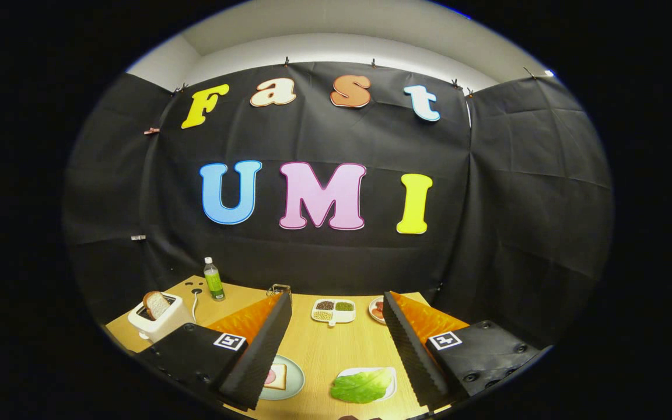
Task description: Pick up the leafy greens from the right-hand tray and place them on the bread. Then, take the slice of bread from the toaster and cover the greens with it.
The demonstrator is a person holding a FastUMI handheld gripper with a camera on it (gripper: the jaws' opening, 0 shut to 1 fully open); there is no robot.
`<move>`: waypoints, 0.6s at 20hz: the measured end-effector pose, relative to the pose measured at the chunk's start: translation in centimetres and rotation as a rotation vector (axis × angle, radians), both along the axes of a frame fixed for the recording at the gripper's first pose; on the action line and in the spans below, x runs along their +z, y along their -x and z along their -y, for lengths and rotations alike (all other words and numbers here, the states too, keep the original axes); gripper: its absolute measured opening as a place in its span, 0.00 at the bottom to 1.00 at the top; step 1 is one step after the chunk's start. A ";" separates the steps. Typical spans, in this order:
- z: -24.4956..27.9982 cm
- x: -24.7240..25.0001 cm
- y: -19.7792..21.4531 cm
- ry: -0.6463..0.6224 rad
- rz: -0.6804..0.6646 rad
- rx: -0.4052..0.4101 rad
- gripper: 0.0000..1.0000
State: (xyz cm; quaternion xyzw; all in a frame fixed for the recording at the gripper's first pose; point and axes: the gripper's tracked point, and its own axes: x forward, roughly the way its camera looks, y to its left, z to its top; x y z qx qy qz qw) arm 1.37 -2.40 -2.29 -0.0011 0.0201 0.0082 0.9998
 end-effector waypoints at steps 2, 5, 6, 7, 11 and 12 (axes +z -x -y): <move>0.3 -0.6 -0.1 -0.003 -0.012 -0.002 0.97; 0.6 -1.0 -0.3 -0.015 -0.024 -0.001 0.97; 0.9 -1.1 -0.5 -0.017 -0.024 -0.003 0.97; 1.1 -1.3 -0.5 -0.016 -0.027 -0.007 0.97; 1.6 -2.0 -0.7 -0.024 -0.045 -0.012 0.97; 1.7 -2.2 -0.8 -0.018 -0.049 -0.012 0.97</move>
